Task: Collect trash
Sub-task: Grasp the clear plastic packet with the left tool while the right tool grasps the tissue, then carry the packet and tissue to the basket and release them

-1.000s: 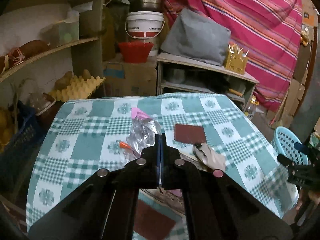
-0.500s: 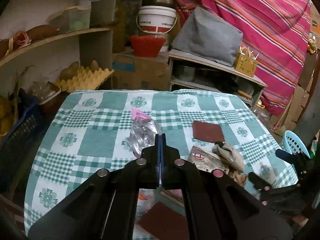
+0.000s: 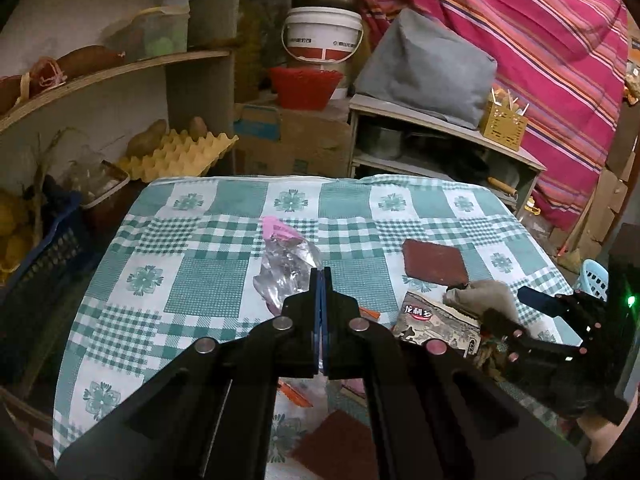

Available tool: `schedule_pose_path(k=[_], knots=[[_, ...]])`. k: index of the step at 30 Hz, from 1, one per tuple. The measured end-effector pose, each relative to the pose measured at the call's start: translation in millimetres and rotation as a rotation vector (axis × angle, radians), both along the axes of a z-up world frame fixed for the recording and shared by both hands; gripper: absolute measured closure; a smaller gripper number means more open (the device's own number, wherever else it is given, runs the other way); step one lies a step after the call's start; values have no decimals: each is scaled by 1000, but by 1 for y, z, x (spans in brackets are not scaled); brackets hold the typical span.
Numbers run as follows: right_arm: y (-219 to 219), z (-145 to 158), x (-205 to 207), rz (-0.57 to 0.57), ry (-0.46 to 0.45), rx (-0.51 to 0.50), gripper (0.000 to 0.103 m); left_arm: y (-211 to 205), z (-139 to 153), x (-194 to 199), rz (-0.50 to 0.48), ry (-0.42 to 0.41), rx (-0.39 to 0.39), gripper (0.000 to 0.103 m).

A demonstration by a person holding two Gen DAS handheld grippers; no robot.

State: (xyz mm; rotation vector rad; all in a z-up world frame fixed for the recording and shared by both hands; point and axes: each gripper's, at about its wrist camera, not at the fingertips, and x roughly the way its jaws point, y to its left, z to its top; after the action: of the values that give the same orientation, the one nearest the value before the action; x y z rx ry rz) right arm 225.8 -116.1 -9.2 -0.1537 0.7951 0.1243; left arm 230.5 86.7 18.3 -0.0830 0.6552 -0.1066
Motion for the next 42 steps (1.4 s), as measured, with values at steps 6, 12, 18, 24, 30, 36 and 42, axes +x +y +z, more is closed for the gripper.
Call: schedule_pose_path(k=[6,12,18,24,30,36,42], knots=[[-19,9,-3,19,-10,60,88,-9,0,-1,-17,-5,15,103],[-43,31,-15,28,-47,91,96,-24,5,-5,-48,-17,20,103],[-92,65,-33,-22,-109,122,96,-61,25,-17,-99,-57,55,103],[-157,89,-61,-110,-161,123,96,-121,43,-29,-195,-90,53,103],[-239,95,-91,-238,-178,112,96,-196,55,-42,-305,-123,88,103],[-312,89,-118,-355,-171,122,96,-276,52,-51,-429,-113,85,103],[-360,76,-135,-422,-151,117,96,-349,41,-60,-536,-100,66,103]])
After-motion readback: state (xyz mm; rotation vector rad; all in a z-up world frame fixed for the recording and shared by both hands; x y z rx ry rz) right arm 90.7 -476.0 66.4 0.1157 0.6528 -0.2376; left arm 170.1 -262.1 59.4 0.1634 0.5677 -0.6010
